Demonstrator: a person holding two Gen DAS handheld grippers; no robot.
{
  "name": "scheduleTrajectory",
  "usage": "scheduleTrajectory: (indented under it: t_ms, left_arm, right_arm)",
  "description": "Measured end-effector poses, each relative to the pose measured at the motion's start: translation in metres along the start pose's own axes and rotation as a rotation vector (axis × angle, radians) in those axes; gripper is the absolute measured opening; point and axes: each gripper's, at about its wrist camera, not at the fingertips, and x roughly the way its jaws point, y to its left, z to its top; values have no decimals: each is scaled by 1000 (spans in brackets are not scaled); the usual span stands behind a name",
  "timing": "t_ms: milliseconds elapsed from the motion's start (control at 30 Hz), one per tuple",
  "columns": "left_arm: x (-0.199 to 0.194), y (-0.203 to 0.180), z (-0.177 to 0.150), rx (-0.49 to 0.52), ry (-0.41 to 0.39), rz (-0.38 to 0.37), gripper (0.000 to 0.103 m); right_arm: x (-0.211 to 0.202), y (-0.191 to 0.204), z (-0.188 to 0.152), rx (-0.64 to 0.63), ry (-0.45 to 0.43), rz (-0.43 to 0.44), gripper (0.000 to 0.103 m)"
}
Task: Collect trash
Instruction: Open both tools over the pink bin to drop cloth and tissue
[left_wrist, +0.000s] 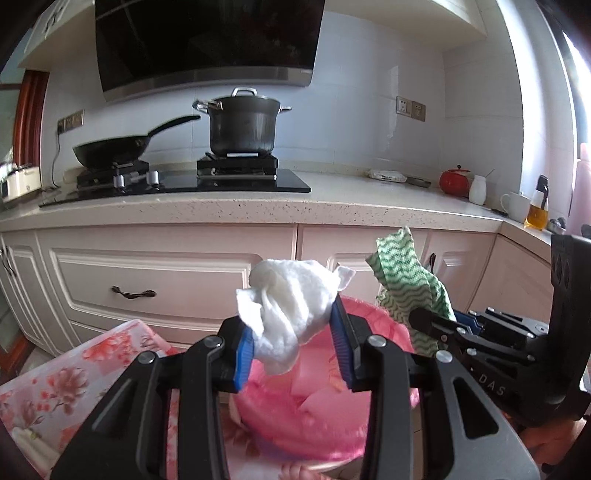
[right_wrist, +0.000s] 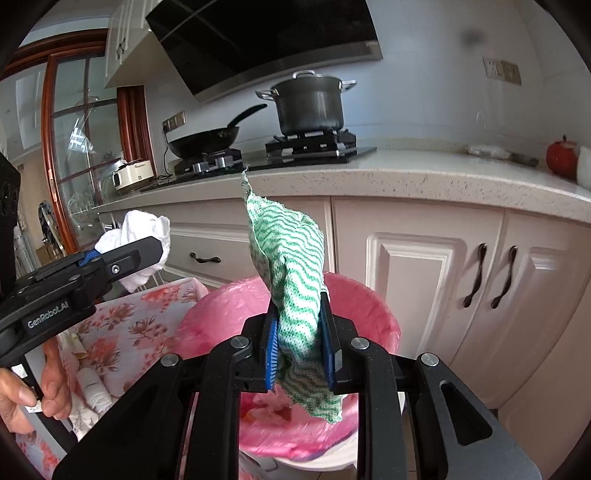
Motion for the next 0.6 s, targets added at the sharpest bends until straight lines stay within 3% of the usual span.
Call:
scheduleTrajectory:
  t_ms: [133,200,233,267,300,333,600]
  left_arm:
    - [30,2,4,-22,30,-21,38]
    - [42,3,4,-29,45,-23,43]
    - [48,5,5,-32,48,-11,51]
    - [50,8,6,-41,44,-5,64]
    - [51,11,6,-55,36,-1,68]
    - [50,12,6,-60,32,4,69]
    - [22,20,4,-49,4,29,71]
  right_arm:
    - [24,-11,3,5,18,13,23]
    - [35,-13,3,-3,32,13,29]
    - [39,-13,2,-11,37,9,34]
    - [43,-14,1,-17,43,4,48]
    - [44,-15,0,-15,42,3,64]
    - [42,-17,-1,-5,30,6,68]
    - [13,-22,-4,13,-6,10,68]
